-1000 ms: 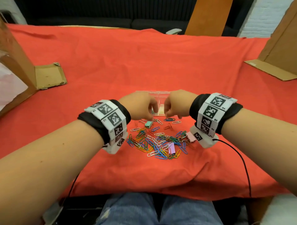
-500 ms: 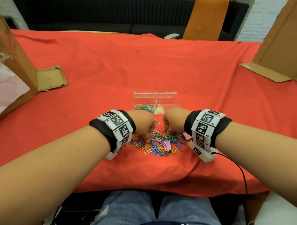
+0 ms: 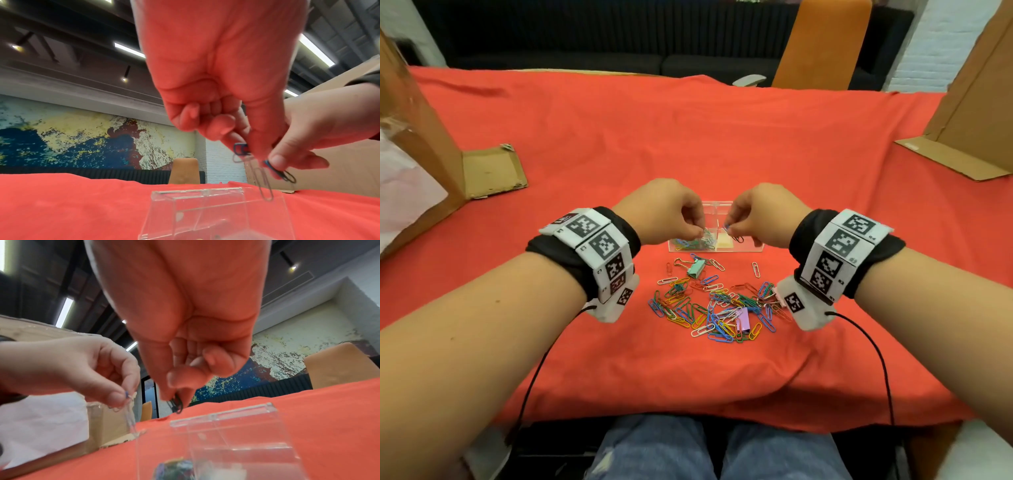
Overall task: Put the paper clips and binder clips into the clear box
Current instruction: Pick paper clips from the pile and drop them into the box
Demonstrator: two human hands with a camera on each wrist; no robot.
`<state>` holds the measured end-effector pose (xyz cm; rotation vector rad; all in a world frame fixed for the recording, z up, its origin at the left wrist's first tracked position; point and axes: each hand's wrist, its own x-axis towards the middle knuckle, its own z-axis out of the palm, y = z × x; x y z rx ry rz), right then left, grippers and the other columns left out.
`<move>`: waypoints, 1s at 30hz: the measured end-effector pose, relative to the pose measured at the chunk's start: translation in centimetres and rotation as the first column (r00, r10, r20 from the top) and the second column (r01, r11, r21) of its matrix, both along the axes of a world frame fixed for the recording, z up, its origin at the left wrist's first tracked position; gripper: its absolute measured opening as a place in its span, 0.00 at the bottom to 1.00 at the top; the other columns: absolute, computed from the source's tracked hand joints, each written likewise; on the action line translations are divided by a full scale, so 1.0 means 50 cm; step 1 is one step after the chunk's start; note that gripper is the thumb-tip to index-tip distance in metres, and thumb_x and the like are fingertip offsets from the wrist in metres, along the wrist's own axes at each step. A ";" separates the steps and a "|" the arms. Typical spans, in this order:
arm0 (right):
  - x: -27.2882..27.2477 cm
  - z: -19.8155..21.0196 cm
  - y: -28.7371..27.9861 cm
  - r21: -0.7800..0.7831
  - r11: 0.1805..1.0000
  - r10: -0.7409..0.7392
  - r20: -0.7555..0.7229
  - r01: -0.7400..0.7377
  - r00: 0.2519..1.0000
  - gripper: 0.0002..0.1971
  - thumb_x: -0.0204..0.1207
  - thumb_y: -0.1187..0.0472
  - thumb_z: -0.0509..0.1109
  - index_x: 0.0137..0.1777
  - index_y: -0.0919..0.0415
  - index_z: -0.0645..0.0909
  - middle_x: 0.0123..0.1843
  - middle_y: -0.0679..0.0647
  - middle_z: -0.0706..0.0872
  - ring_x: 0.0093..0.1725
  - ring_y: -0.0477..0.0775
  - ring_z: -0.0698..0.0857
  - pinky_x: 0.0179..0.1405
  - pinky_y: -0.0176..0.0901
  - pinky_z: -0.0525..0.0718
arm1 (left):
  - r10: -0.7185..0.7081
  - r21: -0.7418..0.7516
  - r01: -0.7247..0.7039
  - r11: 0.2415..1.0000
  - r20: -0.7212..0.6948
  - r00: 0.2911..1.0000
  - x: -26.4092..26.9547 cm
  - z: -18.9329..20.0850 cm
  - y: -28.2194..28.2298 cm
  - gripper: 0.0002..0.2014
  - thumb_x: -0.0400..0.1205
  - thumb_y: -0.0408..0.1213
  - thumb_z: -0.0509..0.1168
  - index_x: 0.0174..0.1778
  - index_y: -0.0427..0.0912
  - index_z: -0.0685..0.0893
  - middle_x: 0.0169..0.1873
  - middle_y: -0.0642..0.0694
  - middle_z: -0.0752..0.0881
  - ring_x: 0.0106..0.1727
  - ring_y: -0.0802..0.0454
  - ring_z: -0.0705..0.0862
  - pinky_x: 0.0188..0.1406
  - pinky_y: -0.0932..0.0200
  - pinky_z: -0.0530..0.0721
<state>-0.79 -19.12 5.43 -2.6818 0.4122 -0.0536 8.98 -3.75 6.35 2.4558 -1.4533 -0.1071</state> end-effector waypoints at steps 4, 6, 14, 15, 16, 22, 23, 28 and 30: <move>0.036 0.008 -0.002 0.072 0.996 -0.063 0.096 0.057 0.993 0.05 0.70 0.62 0.75 0.37 0.51 0.85 0.23 0.44 0.82 0.10 0.35 0.76 0.24 0.29 0.76 | 0.114 -0.093 -0.111 0.989 0.023 0.993 0.027 0.001 -0.010 0.06 0.73 0.38 0.71 0.43 0.45 0.91 0.36 0.50 0.87 0.36 0.54 0.79 0.33 0.63 0.71; 0.053 0.009 0.001 0.093 0.993 -0.076 0.106 0.066 0.991 0.03 0.70 0.62 0.75 0.38 0.53 0.86 0.26 0.48 0.84 0.17 0.41 0.80 0.28 0.32 0.78 | 0.176 -0.128 -0.172 0.977 0.022 0.984 0.042 0.002 -0.018 0.06 0.74 0.38 0.71 0.43 0.45 0.90 0.41 0.49 0.89 0.40 0.52 0.80 0.40 0.62 0.73; 0.092 -0.003 0.008 0.076 0.995 -0.066 0.062 0.061 0.996 0.03 0.71 0.62 0.75 0.44 0.56 0.87 0.39 0.54 0.89 0.23 0.48 0.81 0.28 0.33 0.78 | 0.251 -0.061 -0.251 0.966 -0.010 0.968 0.071 -0.012 -0.045 0.06 0.74 0.40 0.72 0.45 0.47 0.92 0.44 0.46 0.91 0.50 0.46 0.87 0.48 0.55 0.81; 0.091 -0.003 0.007 0.057 0.997 -0.045 0.026 0.043 0.999 0.06 0.71 0.61 0.76 0.47 0.57 0.88 0.41 0.54 0.89 0.25 0.50 0.81 0.30 0.35 0.78 | 0.248 -0.048 -0.249 0.967 -0.021 0.969 0.070 -0.015 -0.045 0.08 0.74 0.41 0.72 0.47 0.48 0.92 0.45 0.46 0.92 0.51 0.46 0.87 0.49 0.56 0.81; 0.089 -0.001 0.004 0.035 0.999 -0.031 0.001 0.031 1.000 0.08 0.71 0.60 0.76 0.50 0.58 0.88 0.42 0.53 0.88 0.27 0.51 0.81 0.32 0.38 0.78 | 0.240 -0.038 -0.241 0.970 -0.029 0.970 0.066 -0.017 -0.044 0.09 0.74 0.41 0.72 0.49 0.48 0.92 0.47 0.47 0.92 0.53 0.47 0.87 0.50 0.56 0.81; 0.035 0.009 0.000 -0.027 0.994 0.095 -0.212 -0.103 0.973 0.06 0.69 0.60 0.76 0.44 0.51 0.85 0.37 0.54 0.87 0.31 0.54 0.84 0.40 0.42 0.82 | 0.002 0.179 0.002 0.984 -0.025 1.000 -0.002 -0.039 -0.030 0.11 0.73 0.40 0.73 0.52 0.49 0.90 0.47 0.49 0.90 0.48 0.50 0.86 0.42 0.61 0.76; 0.024 0.002 0.001 -0.032 0.990 0.120 -0.318 -0.137 0.940 0.06 0.69 0.59 0.77 0.43 0.50 0.84 0.38 0.57 0.90 0.32 0.54 0.84 0.38 0.41 0.81 | -0.047 0.238 0.057 0.970 -0.047 0.998 -0.016 -0.042 -0.029 0.12 0.74 0.40 0.72 0.53 0.49 0.90 0.47 0.49 0.91 0.47 0.51 0.86 0.43 0.60 0.77; -0.022 -0.039 0.005 -0.080 0.980 0.103 -0.572 -0.180 0.814 0.10 0.68 0.56 0.78 0.46 0.53 0.82 0.32 0.50 0.87 0.24 0.46 0.81 0.15 0.27 0.75 | -0.177 0.455 0.213 0.865 -0.121 0.977 -0.063 -0.067 -0.040 0.17 0.75 0.48 0.71 0.60 0.52 0.86 0.46 0.51 0.86 0.44 0.53 0.79 0.43 0.62 0.73; -0.033 -0.047 0.008 -0.126 0.975 0.068 -0.609 -0.181 0.790 0.15 0.69 0.51 0.77 0.50 0.57 0.83 0.28 0.48 0.83 0.22 0.44 0.78 0.10 0.26 0.71 | -0.185 0.499 0.220 0.838 -0.120 0.975 -0.075 -0.079 -0.051 0.19 0.74 0.51 0.71 0.59 0.50 0.84 0.43 0.52 0.81 0.43 0.53 0.77 0.42 0.61 0.72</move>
